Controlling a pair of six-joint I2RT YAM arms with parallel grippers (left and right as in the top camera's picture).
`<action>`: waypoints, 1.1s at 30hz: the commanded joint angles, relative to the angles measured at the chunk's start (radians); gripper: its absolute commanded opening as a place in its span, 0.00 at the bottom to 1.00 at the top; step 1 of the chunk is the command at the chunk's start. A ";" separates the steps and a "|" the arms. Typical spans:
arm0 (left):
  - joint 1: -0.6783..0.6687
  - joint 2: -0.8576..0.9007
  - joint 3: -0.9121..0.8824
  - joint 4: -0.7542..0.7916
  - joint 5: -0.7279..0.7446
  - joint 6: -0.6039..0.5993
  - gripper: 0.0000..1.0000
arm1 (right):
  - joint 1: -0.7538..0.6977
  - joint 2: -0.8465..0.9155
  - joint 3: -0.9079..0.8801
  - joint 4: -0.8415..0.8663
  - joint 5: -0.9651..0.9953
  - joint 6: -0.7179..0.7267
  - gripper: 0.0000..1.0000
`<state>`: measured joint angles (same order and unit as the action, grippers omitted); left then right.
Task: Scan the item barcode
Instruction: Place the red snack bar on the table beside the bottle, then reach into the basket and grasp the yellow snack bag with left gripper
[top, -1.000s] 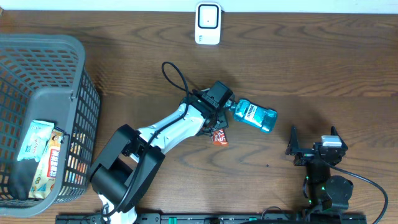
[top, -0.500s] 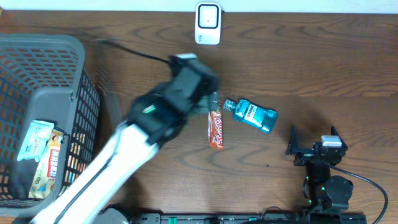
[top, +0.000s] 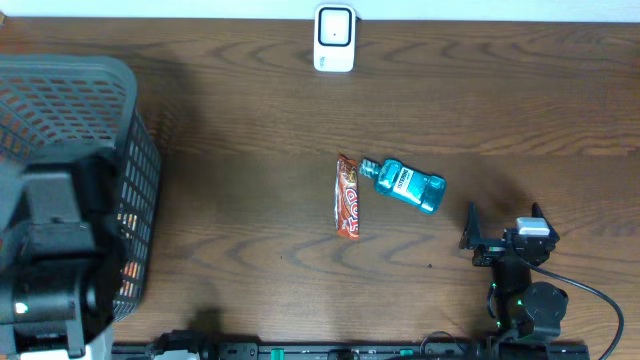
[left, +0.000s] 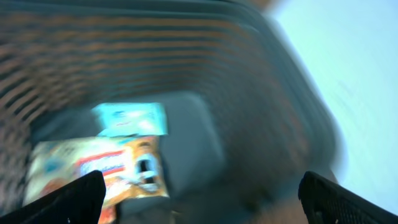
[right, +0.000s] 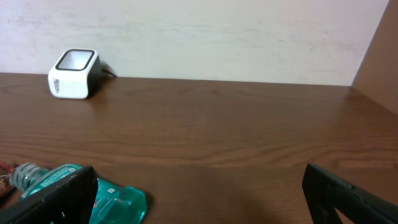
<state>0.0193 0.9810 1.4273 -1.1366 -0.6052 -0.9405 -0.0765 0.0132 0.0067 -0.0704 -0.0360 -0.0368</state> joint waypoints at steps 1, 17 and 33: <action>0.209 0.047 -0.016 -0.051 0.074 -0.293 0.98 | -0.006 -0.002 -0.001 -0.004 0.003 -0.005 0.99; 0.777 0.505 -0.019 -0.134 0.639 -0.513 0.98 | -0.006 -0.002 -0.001 -0.004 0.004 -0.005 0.99; 0.798 0.828 -0.122 -0.010 0.716 -0.575 0.98 | -0.006 -0.002 -0.001 -0.004 0.004 -0.005 0.99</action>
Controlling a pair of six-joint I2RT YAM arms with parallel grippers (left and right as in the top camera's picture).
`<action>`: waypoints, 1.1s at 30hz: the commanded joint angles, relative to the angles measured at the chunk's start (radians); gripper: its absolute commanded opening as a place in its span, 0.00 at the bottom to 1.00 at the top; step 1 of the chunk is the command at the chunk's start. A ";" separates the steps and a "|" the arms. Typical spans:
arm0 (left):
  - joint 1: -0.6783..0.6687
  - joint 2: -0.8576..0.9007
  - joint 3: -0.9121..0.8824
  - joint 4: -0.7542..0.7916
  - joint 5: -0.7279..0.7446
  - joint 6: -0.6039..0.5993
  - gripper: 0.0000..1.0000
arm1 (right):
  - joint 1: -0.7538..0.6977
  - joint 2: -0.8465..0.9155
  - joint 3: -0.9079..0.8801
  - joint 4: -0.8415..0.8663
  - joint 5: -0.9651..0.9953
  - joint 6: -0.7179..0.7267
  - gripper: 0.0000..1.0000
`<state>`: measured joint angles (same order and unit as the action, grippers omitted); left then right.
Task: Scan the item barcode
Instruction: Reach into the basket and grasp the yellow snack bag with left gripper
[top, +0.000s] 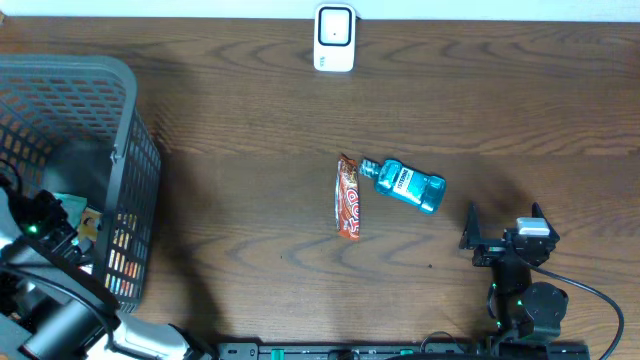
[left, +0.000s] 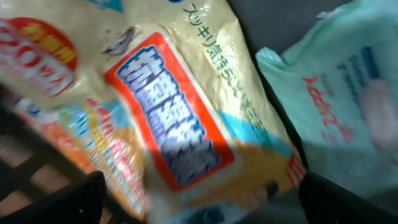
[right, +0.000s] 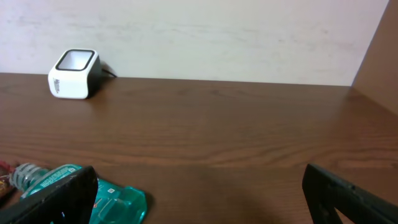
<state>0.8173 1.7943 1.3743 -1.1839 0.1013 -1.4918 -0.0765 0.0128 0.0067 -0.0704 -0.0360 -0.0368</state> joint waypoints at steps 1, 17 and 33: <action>0.000 0.014 -0.100 0.064 0.019 -0.033 0.98 | -0.006 -0.002 -0.001 -0.004 0.004 -0.005 0.99; -0.014 -0.016 -0.406 0.427 0.050 0.121 0.07 | -0.006 -0.002 -0.001 -0.004 0.004 -0.005 0.99; -0.014 -0.628 -0.126 0.450 0.095 0.377 0.07 | -0.006 -0.002 -0.001 -0.004 0.004 -0.005 0.99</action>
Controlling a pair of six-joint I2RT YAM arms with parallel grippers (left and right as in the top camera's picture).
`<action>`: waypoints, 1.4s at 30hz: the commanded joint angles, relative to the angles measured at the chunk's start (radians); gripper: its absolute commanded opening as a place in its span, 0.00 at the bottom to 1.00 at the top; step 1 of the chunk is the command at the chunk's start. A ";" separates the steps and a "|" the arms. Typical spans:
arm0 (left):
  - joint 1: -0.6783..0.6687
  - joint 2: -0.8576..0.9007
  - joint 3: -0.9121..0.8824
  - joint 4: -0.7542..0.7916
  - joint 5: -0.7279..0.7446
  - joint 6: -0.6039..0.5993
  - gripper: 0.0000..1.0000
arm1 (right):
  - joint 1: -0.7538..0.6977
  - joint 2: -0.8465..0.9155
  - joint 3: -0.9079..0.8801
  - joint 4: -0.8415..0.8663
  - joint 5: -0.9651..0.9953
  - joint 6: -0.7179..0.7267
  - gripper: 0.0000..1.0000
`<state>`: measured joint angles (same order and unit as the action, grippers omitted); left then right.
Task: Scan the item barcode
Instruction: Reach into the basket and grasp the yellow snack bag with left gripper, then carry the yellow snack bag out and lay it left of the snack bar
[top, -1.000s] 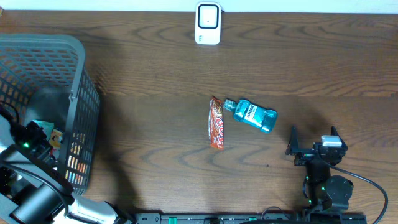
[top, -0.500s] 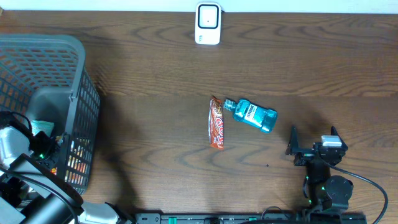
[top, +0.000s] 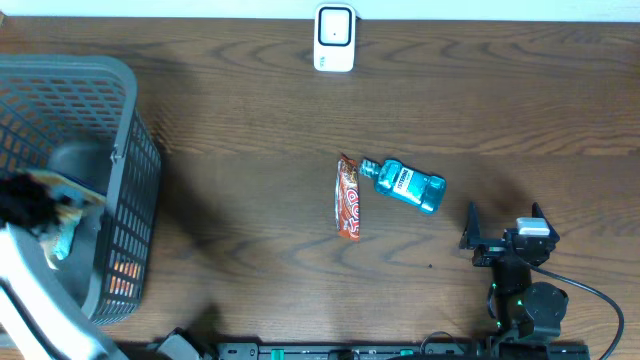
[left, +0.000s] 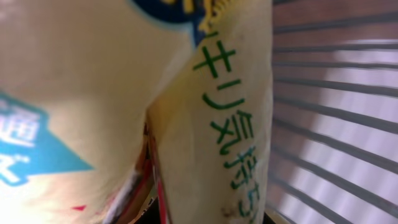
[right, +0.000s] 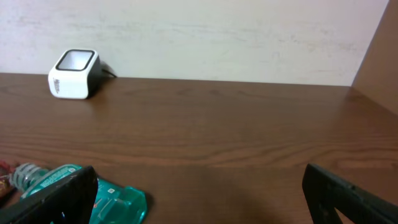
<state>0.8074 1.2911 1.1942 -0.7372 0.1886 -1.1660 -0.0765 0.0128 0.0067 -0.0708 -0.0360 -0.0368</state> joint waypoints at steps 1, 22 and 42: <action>-0.008 -0.167 0.056 0.014 0.011 0.051 0.07 | -0.006 -0.001 -0.001 -0.003 0.004 -0.005 0.99; -1.168 -0.024 0.055 -0.015 -0.182 0.842 0.07 | -0.006 -0.002 -0.001 -0.004 0.003 -0.005 0.99; -1.342 0.521 0.076 -0.016 -0.314 0.905 0.84 | -0.006 -0.002 -0.001 -0.004 0.004 -0.005 0.99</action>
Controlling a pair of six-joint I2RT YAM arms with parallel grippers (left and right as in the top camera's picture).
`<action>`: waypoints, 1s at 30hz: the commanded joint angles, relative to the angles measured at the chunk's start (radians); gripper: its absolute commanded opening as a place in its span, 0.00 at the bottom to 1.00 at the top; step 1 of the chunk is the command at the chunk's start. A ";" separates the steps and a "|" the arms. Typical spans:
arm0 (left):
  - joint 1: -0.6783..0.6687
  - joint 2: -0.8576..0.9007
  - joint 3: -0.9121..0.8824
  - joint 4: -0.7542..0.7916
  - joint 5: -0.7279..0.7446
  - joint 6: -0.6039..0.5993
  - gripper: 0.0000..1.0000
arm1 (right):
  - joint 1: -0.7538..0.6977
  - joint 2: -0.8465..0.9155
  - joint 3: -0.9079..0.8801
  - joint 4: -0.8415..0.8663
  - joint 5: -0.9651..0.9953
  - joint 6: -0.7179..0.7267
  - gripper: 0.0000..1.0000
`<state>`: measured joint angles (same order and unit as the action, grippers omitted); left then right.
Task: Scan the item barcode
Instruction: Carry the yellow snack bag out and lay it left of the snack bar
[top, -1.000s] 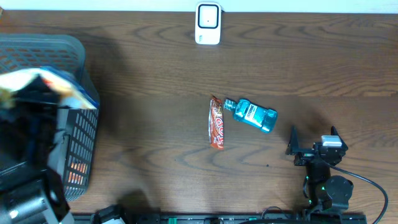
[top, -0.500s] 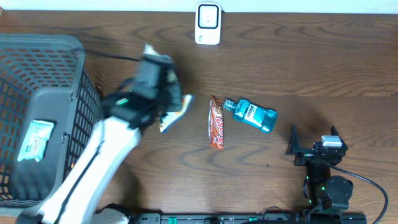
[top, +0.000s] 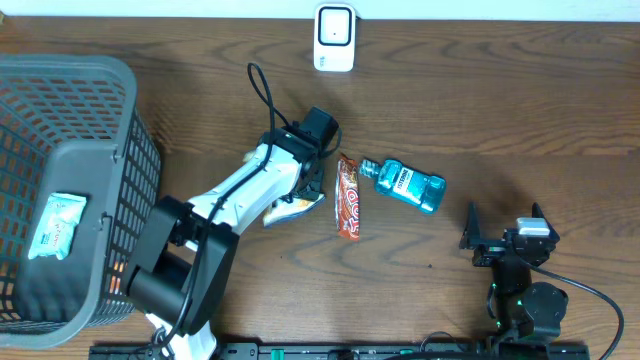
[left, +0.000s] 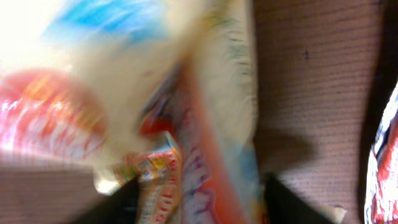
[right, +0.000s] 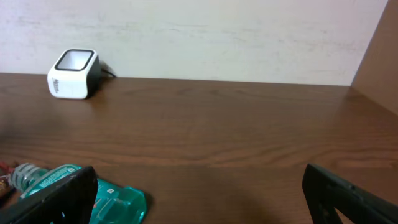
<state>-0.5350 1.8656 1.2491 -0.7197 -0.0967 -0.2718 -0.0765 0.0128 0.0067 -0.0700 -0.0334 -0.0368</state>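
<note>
A yellow-and-orange snack bag is at the table's middle, with my left gripper shut on it. The left wrist view is filled by that blurred bag, pinched in my left gripper; whether it touches the wood I cannot tell. The white barcode scanner stands at the far edge, also seen as a scanner in the right wrist view. My right gripper rests open near the front right, its fingers spread over bare wood.
A red candy bar lies just right of the bag, and a teal mouthwash bottle lies beside it. The grey basket stands at the left, with a mint-green packet inside.
My left gripper was in the basket at the far left with the snack bag in it. Now it holds the bag at the table's middle, beside the candy bar. The right arm has not moved.
My left gripper was open above the basket, looking down at the packets. Then it was low inside, close over the snack bag. Then it held the bag inside the basket, and now holds it at mid-table. The right arm stayed still throughout.
</note>
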 joint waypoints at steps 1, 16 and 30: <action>0.001 -0.069 0.034 -0.053 -0.028 0.011 0.89 | -0.006 -0.002 -0.001 -0.005 0.001 -0.005 0.99; 0.002 -0.348 0.103 -0.052 -0.028 -0.158 0.10 | -0.006 -0.002 -0.001 -0.005 0.001 -0.005 0.99; 0.002 -0.113 0.061 -0.076 -0.027 -0.435 0.07 | -0.006 -0.002 -0.001 -0.005 0.001 -0.005 0.99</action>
<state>-0.5350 1.6909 1.3289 -0.7815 -0.1112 -0.5865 -0.0765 0.0128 0.0067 -0.0704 -0.0334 -0.0368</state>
